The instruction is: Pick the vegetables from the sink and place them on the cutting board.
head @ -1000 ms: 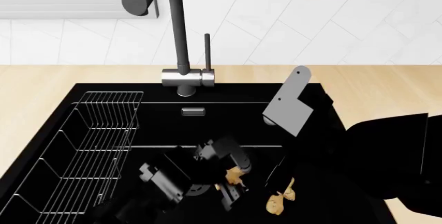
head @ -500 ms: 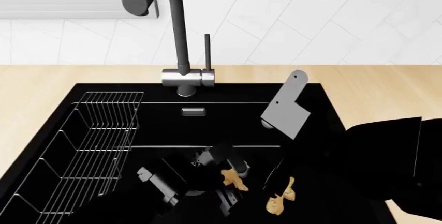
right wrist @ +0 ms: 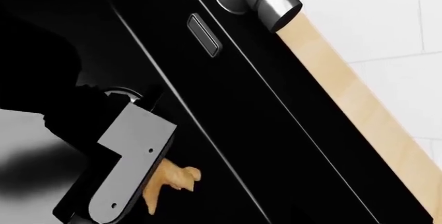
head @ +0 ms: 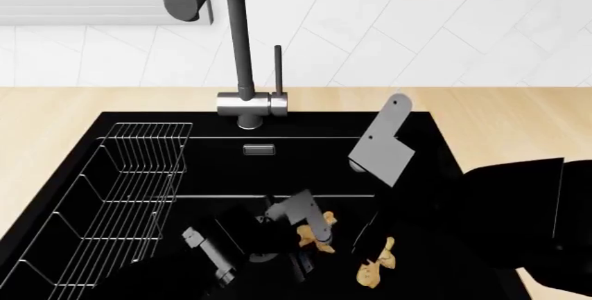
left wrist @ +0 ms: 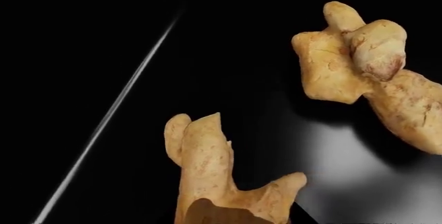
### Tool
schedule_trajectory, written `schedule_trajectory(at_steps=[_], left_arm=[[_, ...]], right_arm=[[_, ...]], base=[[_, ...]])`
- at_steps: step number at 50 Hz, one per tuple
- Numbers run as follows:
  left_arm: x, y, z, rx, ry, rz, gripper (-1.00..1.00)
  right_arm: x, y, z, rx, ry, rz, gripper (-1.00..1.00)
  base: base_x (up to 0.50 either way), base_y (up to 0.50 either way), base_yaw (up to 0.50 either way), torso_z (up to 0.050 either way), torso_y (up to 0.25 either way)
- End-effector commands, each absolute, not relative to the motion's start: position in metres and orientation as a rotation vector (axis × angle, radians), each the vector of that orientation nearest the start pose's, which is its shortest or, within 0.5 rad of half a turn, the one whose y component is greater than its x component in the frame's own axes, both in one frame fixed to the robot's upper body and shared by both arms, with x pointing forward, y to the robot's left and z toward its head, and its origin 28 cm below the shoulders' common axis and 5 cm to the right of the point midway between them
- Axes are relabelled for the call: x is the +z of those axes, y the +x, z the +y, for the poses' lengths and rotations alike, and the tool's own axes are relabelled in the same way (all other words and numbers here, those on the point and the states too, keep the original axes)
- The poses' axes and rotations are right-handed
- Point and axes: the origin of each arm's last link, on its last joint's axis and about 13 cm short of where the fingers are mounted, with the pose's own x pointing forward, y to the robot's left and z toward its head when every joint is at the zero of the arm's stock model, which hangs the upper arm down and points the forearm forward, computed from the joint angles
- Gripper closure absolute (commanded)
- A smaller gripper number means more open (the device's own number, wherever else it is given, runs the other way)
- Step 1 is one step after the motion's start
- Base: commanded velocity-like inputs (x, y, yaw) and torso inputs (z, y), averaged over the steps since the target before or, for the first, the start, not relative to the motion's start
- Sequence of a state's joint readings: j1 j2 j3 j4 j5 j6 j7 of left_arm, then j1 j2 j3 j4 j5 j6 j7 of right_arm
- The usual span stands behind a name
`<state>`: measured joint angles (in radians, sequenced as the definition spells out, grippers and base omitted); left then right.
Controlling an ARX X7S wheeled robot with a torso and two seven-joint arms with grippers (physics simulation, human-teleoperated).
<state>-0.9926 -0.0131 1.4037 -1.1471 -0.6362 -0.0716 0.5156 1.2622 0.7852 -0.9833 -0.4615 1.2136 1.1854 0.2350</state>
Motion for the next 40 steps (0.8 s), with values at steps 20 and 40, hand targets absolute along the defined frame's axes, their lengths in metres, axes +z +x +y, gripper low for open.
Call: schedule_trajectory(at_steps=[20,40], left_arm=[[0.134,0.322,0.191,-0.982,0.658,0.256,1.00],[0.189,0.312,0.210,-0.711,0.679,0.013,1.00]], right_arm=[[0.258,0.249,-0.116,0.494,-0.600,0.464,-1.00],[0.258,0.240,-0.103,0.436,-0.548,0.554,-1.00]], base=[[0.00,0.00,0.00,0.000,0.000],[0.00,0.00,0.00,0.000,0.000]])
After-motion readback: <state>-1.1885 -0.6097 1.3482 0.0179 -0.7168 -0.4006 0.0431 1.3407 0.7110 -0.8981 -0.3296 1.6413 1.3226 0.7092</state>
